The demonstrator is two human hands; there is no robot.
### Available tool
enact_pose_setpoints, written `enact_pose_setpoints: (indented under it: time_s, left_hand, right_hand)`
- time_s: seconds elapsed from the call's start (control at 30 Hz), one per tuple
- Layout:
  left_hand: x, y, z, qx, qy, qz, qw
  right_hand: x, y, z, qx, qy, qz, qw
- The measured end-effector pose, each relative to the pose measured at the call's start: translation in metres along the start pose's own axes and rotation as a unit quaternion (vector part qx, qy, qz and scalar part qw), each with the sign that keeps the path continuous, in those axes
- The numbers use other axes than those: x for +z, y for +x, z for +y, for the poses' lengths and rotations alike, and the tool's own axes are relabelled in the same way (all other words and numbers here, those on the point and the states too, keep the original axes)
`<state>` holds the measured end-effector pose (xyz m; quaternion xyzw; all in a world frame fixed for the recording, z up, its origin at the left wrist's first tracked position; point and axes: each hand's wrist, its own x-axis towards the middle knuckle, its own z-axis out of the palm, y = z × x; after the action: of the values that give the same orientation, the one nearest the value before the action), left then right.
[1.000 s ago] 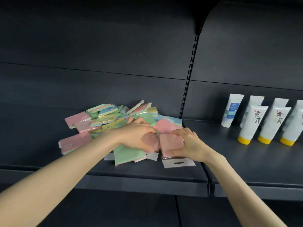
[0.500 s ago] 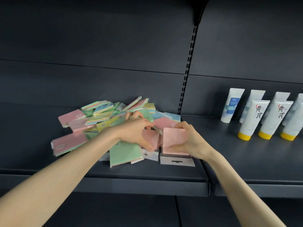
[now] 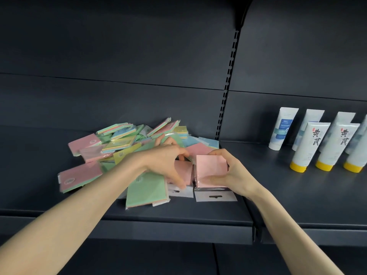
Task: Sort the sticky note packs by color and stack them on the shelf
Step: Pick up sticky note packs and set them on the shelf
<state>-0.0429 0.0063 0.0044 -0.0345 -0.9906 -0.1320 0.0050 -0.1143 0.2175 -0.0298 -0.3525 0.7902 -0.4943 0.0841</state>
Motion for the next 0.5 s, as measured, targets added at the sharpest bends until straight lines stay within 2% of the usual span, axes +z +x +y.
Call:
enact_pose_setpoints:
  time_s: [0.2,0.37,0.5]
  left_hand:
    - [-0.001,-0.002,-0.009,0.031,-0.082,-0.006,0.996]
    - [-0.003,-0.005,-0.006,0.056,-0.256,0.008,0.965]
    - [-0.004,-0.001,0.004,0.052,-0.330,0.088,0.938]
  right_hand:
    - [-0.002,0.000,-0.001,0.009,0.011,-0.004,1.000]
    - [-0.005,-0.001,-0.005,-0.001,0.071,0.039,0.997]
    - [-0.013,-0.002,-0.014,-0.022,0.132,0.062,0.989]
